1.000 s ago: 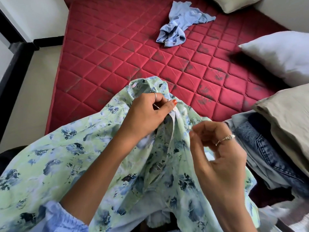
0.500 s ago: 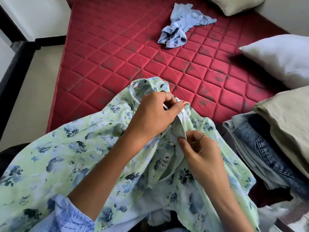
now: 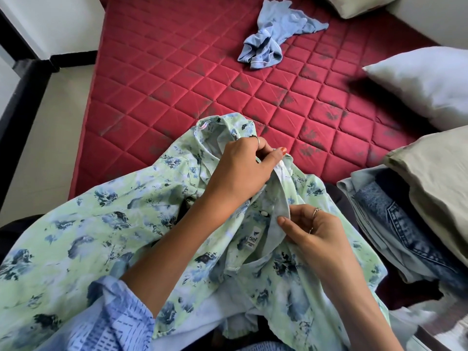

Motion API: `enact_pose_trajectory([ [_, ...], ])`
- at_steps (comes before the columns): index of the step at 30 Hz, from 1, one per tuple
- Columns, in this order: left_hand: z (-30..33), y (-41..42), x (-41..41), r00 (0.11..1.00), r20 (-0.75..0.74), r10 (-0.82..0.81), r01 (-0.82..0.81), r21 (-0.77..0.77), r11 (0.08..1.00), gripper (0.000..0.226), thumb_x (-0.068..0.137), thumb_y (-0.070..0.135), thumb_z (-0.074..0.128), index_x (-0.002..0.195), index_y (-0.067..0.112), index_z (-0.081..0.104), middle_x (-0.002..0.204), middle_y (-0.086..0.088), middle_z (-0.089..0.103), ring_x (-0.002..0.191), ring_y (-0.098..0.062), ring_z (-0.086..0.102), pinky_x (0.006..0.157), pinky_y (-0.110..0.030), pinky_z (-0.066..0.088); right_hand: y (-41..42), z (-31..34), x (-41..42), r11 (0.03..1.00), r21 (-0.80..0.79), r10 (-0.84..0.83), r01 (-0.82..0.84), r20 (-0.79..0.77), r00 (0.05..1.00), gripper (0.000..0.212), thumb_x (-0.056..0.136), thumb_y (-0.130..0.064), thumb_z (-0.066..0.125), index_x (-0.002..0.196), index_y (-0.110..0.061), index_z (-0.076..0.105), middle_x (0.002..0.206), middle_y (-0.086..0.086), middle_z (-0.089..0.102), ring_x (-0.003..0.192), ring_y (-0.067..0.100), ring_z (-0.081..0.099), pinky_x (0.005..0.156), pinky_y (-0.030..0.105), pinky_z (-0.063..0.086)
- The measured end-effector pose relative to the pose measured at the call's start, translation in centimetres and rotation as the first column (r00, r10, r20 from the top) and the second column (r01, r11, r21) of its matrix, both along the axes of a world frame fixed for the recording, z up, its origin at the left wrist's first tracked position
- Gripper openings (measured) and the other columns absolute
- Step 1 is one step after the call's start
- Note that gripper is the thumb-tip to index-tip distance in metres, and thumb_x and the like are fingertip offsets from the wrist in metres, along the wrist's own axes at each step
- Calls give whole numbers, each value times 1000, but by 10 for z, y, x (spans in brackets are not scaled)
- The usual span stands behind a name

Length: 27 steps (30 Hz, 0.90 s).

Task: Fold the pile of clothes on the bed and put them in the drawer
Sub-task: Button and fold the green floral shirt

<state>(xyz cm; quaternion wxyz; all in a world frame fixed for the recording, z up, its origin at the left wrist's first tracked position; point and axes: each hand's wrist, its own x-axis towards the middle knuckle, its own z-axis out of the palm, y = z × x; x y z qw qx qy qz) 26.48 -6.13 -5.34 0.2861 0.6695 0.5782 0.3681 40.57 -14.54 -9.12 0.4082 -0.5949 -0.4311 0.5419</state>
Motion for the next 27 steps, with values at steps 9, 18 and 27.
enact_pose_trajectory([
  [9,2,-95,-5,995,32,-90,86,113,990,11,95,19,56,89,14,63,68,7,62,60,-9,62,49,-19,48,2,-8,9,998,-56,6,-13,-138,990,10,90,-4,60,84,-6,67,82,16,72,72,22,68,64,28,58],
  [18,-50,-82,6,930,-365,-49,30,-59,998,32,90,3,57,121,8,61,115,-8,63,100,-26,63,84,-27,50,-2,-10,9,996,-88,-13,1,-137,990,18,93,6,52,91,-4,68,92,21,72,83,27,68,83,43,55],
  [27,-62,-70,5,889,-459,-12,-5,-35,999,26,66,-10,73,80,9,64,80,-8,61,64,-27,63,52,-29,51,0,-15,12,991,-132,-51,33,-134,990,13,91,5,56,97,-3,64,95,28,67,80,29,57,71,39,44],
])
